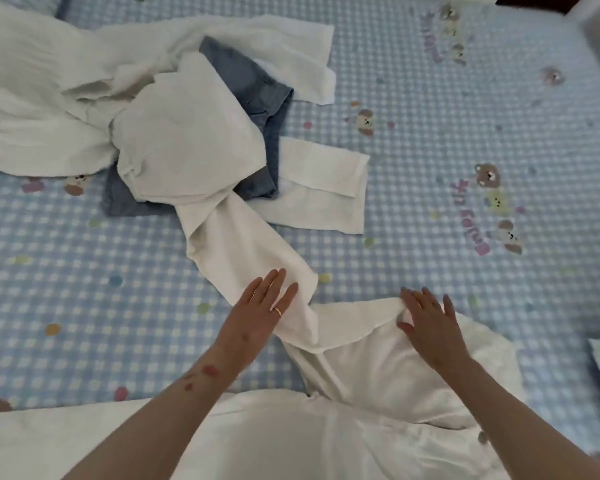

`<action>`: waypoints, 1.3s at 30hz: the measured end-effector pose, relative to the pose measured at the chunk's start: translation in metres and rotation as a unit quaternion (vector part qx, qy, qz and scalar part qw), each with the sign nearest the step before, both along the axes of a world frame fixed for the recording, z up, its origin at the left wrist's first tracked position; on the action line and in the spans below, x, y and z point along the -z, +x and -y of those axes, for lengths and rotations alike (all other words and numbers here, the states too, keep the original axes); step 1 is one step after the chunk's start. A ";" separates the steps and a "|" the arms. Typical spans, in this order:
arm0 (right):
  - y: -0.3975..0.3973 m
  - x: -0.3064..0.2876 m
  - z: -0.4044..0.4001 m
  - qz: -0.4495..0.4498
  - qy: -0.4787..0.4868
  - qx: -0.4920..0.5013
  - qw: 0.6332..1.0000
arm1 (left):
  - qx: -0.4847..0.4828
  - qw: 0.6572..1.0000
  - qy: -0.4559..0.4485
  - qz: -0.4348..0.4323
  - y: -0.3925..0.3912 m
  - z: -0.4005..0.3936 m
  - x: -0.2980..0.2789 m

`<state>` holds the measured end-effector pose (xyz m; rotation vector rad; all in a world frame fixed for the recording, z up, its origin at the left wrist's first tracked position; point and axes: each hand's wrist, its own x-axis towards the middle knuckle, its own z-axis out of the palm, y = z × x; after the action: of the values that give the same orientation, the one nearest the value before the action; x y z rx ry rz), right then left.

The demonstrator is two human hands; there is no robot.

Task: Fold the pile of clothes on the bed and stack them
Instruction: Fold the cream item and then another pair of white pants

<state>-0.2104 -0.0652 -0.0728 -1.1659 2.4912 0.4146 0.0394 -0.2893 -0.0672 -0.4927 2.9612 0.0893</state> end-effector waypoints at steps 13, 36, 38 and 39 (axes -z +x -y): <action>-0.108 -0.015 -0.036 -0.025 -0.040 0.128 0.991 | 0.035 0.995 -0.058 -0.075 -0.023 0.099 -0.023; 0.058 -0.086 0.160 0.408 -0.257 -0.014 0.876 | 0.076 0.987 -0.131 0.057 0.019 0.249 -0.082; 0.061 -0.102 0.160 0.421 -0.251 -0.030 0.871 | 0.064 0.989 -0.134 0.020 0.039 0.252 -0.104; 0.067 -0.110 0.162 0.426 -0.241 -0.033 0.871 | 0.063 0.989 -0.132 -0.009 0.052 0.251 -0.113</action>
<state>-0.1438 -0.2268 0.0371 -1.2347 1.7810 -0.6367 0.0912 -0.5404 0.0463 -0.3324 3.0281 -0.3172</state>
